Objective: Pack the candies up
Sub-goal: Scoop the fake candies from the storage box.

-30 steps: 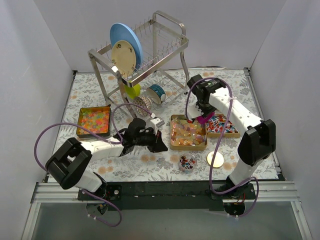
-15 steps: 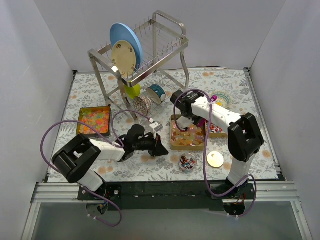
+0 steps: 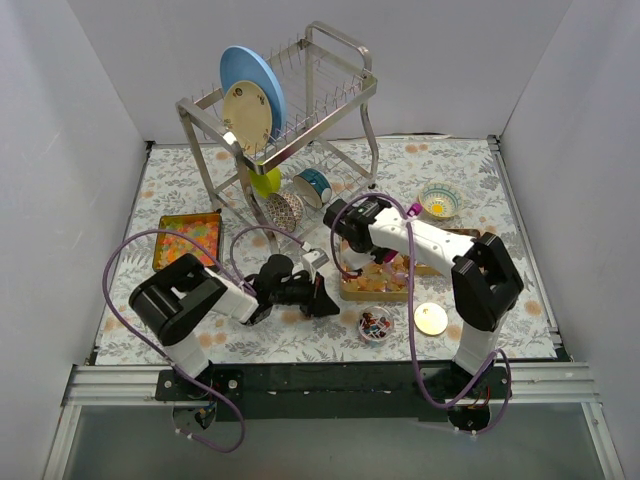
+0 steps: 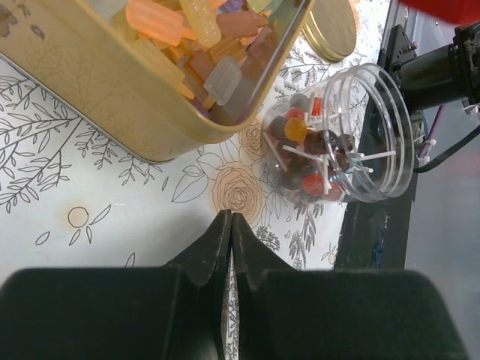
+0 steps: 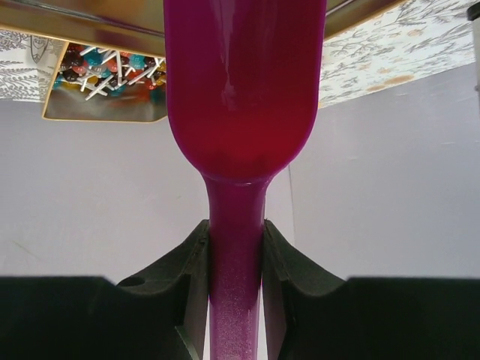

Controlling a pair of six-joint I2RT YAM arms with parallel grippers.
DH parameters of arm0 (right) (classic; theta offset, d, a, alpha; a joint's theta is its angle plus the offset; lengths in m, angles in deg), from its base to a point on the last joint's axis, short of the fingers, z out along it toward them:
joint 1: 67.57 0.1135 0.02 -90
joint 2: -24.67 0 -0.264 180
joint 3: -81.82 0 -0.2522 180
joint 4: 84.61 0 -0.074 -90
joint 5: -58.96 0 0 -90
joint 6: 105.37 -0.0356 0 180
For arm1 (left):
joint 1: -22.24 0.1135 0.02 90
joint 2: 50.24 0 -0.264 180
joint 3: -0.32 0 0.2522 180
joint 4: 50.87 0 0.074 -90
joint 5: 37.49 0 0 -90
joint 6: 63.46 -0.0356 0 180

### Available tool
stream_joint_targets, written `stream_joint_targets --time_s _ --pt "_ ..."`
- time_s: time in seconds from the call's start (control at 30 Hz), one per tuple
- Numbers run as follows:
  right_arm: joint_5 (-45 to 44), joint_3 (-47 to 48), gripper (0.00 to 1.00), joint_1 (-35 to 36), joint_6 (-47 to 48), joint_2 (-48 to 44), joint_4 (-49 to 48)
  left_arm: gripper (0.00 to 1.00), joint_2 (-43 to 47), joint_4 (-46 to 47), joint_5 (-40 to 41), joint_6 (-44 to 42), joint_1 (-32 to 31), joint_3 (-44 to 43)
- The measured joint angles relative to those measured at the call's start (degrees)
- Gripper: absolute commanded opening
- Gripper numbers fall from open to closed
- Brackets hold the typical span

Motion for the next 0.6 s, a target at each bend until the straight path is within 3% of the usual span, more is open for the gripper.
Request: stream_joint_targets --time_s 0.17,0.43,0.6 --pt "1.4 -2.0 0.01 -1.7 -0.1 -1.8 -1.2 0.00 -4.8 3.0 -0.4 1.0 0.0 -1.4" --pt "12.3 -8.5 0.01 -7.9 5.7 -3.2 -5.3 0.00 -8.6 7.2 -0.4 2.3 0.0 -3.8" --pt "14.5 -7.2 0.01 -9.9 7.2 -0.9 -6.2 0.00 -9.1 8.2 -1.2 3.1 -0.1 -5.7"
